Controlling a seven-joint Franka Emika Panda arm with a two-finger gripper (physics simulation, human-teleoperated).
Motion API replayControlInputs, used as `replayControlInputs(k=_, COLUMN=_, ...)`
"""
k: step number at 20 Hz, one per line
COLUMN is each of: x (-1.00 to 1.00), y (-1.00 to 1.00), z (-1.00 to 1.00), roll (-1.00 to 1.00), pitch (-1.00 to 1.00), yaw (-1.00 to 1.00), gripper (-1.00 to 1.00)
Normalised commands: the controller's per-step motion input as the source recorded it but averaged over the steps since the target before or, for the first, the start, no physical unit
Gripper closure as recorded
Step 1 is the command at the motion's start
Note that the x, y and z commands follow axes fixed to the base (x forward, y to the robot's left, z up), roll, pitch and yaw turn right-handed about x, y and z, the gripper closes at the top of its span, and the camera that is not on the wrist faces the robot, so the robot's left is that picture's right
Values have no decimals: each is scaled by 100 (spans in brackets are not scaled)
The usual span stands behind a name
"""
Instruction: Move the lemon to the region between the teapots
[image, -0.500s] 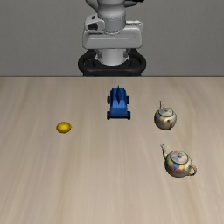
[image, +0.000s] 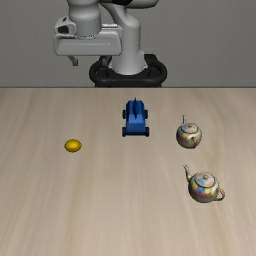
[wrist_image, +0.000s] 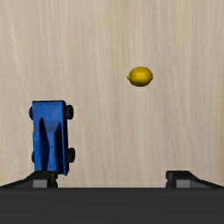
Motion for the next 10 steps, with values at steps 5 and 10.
replayControlInputs(k=5, x=0, y=-100, z=0, roll=0, pitch=0, yaw=0, gripper=-100)
replayControlInputs(k=10, x=80, y=-20, z=0, roll=0, pitch=0, yaw=0, gripper=-100)
